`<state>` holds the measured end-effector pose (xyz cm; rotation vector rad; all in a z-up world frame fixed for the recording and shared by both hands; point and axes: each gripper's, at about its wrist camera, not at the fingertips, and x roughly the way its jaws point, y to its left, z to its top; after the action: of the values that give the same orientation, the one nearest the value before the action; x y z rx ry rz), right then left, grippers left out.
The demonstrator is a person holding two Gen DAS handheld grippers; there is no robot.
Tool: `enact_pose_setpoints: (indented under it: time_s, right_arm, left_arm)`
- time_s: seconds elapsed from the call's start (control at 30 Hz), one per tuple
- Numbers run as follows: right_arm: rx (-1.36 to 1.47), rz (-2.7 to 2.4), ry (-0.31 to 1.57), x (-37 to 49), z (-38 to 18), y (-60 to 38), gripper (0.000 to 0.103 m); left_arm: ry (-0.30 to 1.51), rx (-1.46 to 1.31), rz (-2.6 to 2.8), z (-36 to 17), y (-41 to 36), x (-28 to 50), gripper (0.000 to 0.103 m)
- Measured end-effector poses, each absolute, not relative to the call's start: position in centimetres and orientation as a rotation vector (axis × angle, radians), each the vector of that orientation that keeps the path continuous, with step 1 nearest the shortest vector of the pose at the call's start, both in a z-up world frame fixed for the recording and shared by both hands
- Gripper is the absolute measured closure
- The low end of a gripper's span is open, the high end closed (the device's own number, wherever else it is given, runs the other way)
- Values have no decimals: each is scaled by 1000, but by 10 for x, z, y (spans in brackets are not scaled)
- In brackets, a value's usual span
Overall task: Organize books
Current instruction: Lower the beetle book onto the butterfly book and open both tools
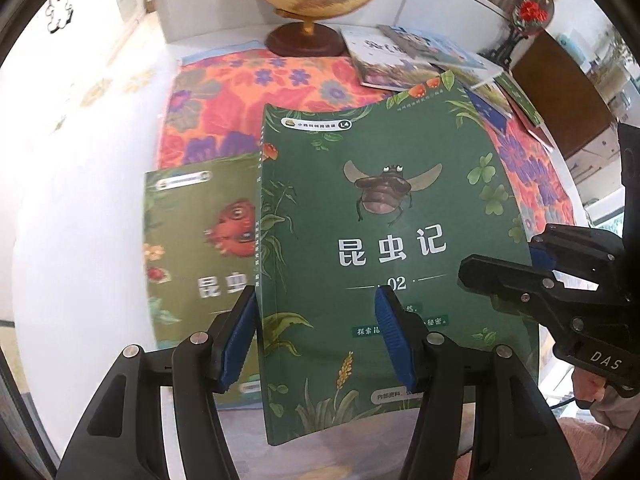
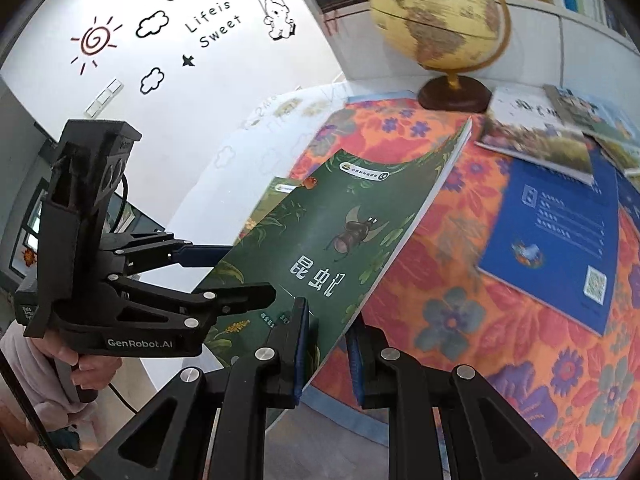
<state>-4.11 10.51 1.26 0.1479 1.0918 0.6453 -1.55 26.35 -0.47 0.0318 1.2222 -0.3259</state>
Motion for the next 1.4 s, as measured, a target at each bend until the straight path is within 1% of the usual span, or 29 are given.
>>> enact_pose_setpoints:
  time_s: [0.37,0.63,1.03,1.13,1.4]
  right_arm:
    - [66,728,1134,-29,3,169,86]
    - [33,769,1187,-18,-15,202,86]
    - [94,717,1312,8,-58,206,86]
    - [69,695,1327,12,-66,210,85]
    - [154,663,1384,19,-84,202,82]
  left_arm:
    - [1213,-50,-246,-7,328,-18,48]
    - [1250,-95,-204,-24,357,-20,48]
    - [1327,-112,-181,-61,363,-9,48]
    - [1333,-89,-167,-66,362,-6,48]
    - [1352,-71,-159,-72,362,-1,48]
